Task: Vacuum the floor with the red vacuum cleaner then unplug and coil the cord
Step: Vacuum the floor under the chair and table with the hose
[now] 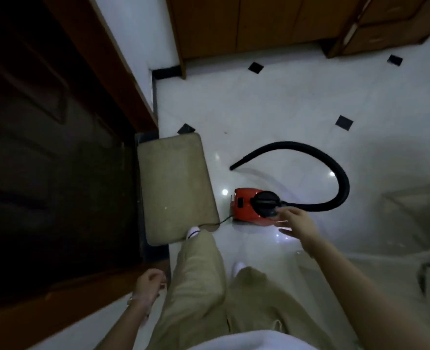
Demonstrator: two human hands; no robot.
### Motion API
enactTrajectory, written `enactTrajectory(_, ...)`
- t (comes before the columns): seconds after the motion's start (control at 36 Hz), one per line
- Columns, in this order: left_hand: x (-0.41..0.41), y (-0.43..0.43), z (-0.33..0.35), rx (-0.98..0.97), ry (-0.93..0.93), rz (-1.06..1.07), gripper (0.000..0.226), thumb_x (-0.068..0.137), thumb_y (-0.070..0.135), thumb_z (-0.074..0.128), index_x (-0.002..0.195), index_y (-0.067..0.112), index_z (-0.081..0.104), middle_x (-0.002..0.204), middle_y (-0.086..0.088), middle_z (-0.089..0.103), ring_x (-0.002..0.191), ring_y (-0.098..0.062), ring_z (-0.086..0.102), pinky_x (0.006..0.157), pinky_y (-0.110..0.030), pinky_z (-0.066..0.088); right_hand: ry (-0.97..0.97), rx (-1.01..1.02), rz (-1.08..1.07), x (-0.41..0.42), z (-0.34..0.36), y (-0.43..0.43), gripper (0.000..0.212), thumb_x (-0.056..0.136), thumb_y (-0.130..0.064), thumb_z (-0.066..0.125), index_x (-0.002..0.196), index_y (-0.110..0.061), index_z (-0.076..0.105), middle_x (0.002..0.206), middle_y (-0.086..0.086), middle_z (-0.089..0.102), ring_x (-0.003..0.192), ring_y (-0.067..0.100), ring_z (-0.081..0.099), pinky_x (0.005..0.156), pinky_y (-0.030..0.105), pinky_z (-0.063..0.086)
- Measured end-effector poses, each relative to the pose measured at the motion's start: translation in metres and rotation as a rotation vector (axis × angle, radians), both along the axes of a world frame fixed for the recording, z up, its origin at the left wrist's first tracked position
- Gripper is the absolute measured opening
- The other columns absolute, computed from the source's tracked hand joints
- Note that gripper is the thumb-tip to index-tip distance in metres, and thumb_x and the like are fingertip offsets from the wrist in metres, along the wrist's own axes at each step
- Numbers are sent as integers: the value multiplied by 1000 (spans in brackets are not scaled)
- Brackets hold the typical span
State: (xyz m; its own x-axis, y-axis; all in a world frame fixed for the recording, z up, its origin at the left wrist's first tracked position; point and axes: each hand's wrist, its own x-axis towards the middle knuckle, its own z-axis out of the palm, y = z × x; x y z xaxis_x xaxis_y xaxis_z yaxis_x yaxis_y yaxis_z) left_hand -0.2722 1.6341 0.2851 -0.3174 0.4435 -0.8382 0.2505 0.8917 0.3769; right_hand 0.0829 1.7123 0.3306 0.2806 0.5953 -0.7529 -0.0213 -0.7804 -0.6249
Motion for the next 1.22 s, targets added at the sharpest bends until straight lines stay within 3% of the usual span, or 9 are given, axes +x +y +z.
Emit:
enactTrajectory(0.17,-24,150,-7,51,-20,-121,15,96,10,44,97,6,59,82,-12,60,69,-20,53,61,-25,38,-31,24,-98,-21,0,93,19,93,-6,45,92,-9,64,77,9,65,69,19,60,68,29,49)
enactTrajectory(0.33,-38,299,19,100,-42,-260,20,95,10,45,80,15,57,78,-6,60,69,-15,54,61,-25,39,-20,-190,-137,-53,-15,134,13,94,-14,51,93,-10,63,85,11,66,79,22,61,71,30,49)
enactTrajectory(0.44,-43,376,24,140,-66,-332,15,96,8,44,91,11,58,78,-5,60,69,-15,55,57,-19,45,-20,-278,-190,-74,-21,153,15,95,-18,52,91,-8,63,88,13,68,81,25,63,72,33,51)
enactTrajectory(0.53,-45,411,20,147,-72,-349,13,96,6,43,96,8,56,77,-8,59,64,-14,53,43,-6,41,-12,-309,-206,-86,-20,172,16,95,-17,51,91,-7,63,87,14,67,80,26,63,73,33,51)
enactTrajectory(0.64,-43,444,12,116,-100,-357,13,95,4,43,93,6,56,71,-4,58,50,-6,58,39,-4,39,-18,-320,-224,-94,-18,206,16,95,-16,50,91,-8,62,87,13,67,80,25,62,73,33,51)
enactTrajectory(0.81,-37,481,3,53,-132,-377,22,95,4,43,79,13,55,70,-4,57,61,-13,50,39,-3,38,20,-304,-283,-96,-16,279,13,92,-7,52,95,-1,63,79,14,64,69,23,59,65,31,51)
enactTrajectory(0.92,-45,504,-9,-35,-135,-374,24,96,7,44,76,15,55,72,-5,57,63,-15,51,51,-18,43,20,-296,-256,-92,-24,344,14,95,-7,49,89,-3,61,76,12,61,65,21,56,60,27,47)
enactTrajectory(1.0,-59,521,-17,-115,-90,-385,22,95,10,47,76,16,58,77,-8,61,73,-22,56,62,-27,39,20,-281,-212,-80,-37,402,17,94,-14,52,103,-4,63,85,12,65,69,20,59,63,27,49)
enactTrajectory(1.22,-75,593,-13,-234,-13,-361,13,96,10,45,90,8,57,74,-8,58,61,-17,49,50,-24,33,47,-146,-190,-53,-30,564,22,96,-14,47,109,-5,63,86,9,67,88,26,62,83,33,51)
